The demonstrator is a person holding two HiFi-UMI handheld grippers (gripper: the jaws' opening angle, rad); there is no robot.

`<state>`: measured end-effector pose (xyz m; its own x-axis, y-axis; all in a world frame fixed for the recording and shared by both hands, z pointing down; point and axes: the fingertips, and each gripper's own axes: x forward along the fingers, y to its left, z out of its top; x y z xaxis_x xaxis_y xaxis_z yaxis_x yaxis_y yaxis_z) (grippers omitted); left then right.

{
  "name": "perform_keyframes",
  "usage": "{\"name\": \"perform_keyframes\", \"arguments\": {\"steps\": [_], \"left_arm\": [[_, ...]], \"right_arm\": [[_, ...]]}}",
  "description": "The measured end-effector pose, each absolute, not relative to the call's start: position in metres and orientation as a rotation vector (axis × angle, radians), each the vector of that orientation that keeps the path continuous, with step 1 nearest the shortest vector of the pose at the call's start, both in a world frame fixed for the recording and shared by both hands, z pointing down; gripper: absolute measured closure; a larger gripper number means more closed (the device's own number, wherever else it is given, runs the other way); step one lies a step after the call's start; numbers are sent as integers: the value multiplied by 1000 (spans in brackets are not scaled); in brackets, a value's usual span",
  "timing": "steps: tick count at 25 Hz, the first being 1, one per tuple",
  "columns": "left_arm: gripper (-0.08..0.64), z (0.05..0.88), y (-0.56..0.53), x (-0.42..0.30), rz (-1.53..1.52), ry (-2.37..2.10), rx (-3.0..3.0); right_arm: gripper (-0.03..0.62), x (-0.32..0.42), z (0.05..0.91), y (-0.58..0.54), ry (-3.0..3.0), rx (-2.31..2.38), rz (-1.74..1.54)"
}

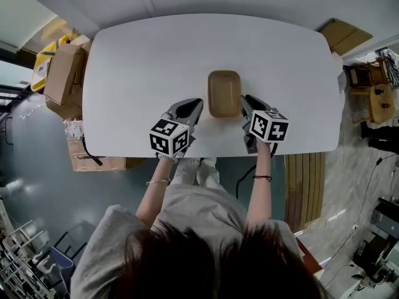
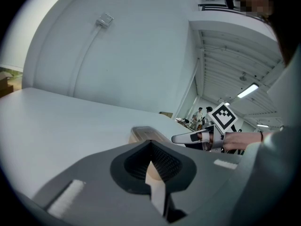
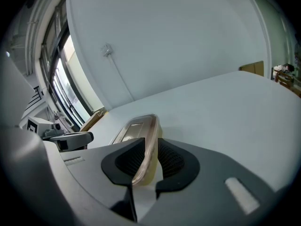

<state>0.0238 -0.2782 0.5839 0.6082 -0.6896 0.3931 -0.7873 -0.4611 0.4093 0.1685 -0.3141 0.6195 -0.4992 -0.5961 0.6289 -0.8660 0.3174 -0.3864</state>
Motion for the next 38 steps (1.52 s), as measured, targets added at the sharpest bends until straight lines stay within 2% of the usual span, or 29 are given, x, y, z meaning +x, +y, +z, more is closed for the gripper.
{"name": "perform_keyframes", "arguments": {"steps": [9,16,38], "left_arm": [[570,589,-279,23,233,-1169,2259],[571,591,-280,22,237,-1166,2255],[571,577,-281,12,208,-1192,2277]], "right_arm": [[496,169,628,-314,-2198,1299,1052],[541,162,628,-317,-2201,1293,1095],[545,160,613,-321,-2219,1325,1092]]}}
